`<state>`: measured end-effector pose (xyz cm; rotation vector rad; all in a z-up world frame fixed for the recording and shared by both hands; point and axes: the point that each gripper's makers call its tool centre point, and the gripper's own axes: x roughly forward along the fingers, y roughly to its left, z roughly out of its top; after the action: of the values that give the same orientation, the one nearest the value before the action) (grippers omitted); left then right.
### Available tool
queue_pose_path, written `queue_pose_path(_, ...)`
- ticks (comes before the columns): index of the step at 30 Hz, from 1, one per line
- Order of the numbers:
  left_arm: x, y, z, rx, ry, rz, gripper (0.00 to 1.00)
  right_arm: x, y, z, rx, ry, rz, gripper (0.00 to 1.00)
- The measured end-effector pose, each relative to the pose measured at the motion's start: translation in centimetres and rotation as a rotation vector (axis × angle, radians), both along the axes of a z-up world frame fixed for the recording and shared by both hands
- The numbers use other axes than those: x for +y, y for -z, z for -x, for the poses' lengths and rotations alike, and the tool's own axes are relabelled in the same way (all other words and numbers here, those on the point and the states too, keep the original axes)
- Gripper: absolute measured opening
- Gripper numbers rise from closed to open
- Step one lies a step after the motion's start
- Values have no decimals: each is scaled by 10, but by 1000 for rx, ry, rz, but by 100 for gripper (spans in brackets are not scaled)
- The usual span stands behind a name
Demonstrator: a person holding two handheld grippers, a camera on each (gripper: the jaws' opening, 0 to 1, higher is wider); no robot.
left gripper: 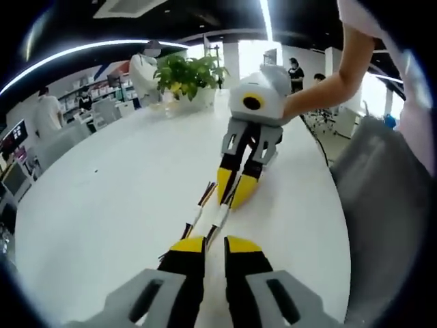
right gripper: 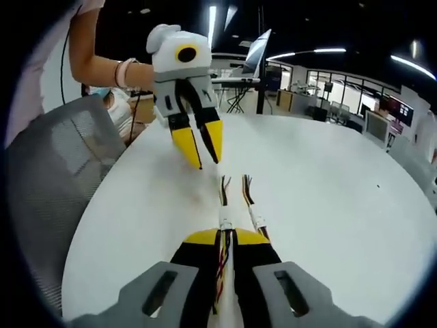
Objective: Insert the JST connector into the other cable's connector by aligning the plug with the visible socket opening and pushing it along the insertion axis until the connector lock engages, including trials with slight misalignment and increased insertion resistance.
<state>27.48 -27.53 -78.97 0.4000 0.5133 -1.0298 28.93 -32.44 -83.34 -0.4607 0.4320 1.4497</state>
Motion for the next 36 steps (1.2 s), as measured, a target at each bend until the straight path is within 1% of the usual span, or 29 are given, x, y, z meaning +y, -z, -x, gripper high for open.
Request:
queue_pose_path(3,8,-10,6,-9,-36,12,3,3,2,0,3,-8,-5,4)
queue_pose_path(5,14,-15,9,-19,-65,12,3,3,7,-2,-3,-10,7,4)
queue_pose_path(8,23,-20,16,-31,-98,2,3,2,13,-3,4,-6,21,4)
queue_pose_path(12,31,-23,23,-29,-134,-2,3,2,15,-1,4,-10,24,5)
queue_pose_path(16,37,-27,29,-22,-178,11,3,3,12,-1,-5,0,11,6)
queue_pose_path(19,38,-30,33,-16,-208,32,3,3,7,1,-8,13,10,7)
queue_pose_path(21,38,-35,36,-14,-236,68,3,0,-3,4,-9,32,0,7)
queue_pose_path(24,38,-39,39,-26,-255,70,1,-7,-18,7,-17,73,-23,8)
queue_pose_path(25,37,-40,40,-38,-259,69,1,-11,-25,9,-10,105,-33,7)
queue_pose_path(26,35,-43,42,-47,-262,83,2,-14,-30,10,-8,126,-36,7)
queue_pose_path(27,33,-46,43,-51,-267,101,2,-18,-36,9,-21,158,-38,6)
queue_pose_path(28,30,-49,44,-56,-278,125,3,-21,-41,9,-34,183,-39,6)
queue_pose_path(30,27,-57,47,-87,-291,158,5,-25,-54,19,-35,200,-48,8)
queue_pose_path(31,26,-60,48,-92,-303,172,9,-26,-59,23,-34,212,-55,8)
queue_pose_path(32,27,-63,50,-96,-316,183,12,-27,-68,30,-16,229,-77,9)
queue_pose_path(33,27,-64,53,-95,-326,186,14,-27,-75,37,30,256,-105,9)
queue_pose_path(34,28,-66,57,-96,-328,188,15,-26,-86,47,80,283,-149,10)
queue_pose_path(36,29,-71,65,-95,-338,199,15,-29,-103,58,118,340,-214,11)
